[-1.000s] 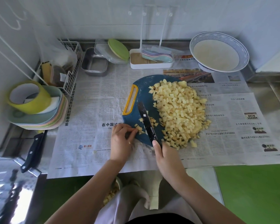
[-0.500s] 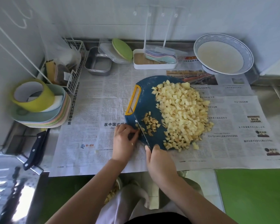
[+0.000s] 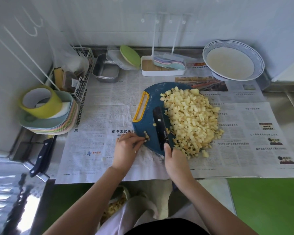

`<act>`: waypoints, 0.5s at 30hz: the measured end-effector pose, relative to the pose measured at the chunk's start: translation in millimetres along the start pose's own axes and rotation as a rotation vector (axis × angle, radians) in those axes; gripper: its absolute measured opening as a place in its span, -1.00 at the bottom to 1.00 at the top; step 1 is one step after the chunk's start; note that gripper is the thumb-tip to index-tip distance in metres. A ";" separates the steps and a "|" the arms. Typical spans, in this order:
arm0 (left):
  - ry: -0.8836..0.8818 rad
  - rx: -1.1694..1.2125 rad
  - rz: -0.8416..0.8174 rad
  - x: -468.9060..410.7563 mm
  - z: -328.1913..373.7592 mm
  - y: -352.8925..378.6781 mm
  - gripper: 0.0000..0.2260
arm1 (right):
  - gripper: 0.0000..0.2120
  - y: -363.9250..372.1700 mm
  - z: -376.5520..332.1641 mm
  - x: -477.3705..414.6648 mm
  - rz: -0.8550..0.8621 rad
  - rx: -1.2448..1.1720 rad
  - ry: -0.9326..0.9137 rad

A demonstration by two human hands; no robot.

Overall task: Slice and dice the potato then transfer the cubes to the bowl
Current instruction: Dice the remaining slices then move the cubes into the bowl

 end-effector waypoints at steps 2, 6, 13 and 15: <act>-0.005 0.032 -0.009 -3.3 5.5 2.7 -0.87 | -0.48 -12.0 4.2 -1.7 0.002 -0.068 -0.007; -0.002 0.062 0.049 -13.4 23.5 3.8 -0.78 | -0.49 -26.8 -1.6 -2.8 -0.093 -0.273 -0.009; 0.134 0.124 -0.314 -42.6 82.9 46.1 -0.53 | -0.55 -52.1 -22.5 4.4 -0.255 -0.612 0.112; 0.139 0.085 -0.336 -47.5 79.3 54.1 -0.52 | -0.56 -61.5 -23.0 3.3 -0.250 -0.699 0.145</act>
Point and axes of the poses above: each hand's wrist, its own x-axis away from the middle knuckle, its own y-axis out of the palm, z = x × y, the point moved 8 cm from there along -x, towards the middle knuckle, and after that the axes turned 6 degrees about -y, right-handed, at the moved point
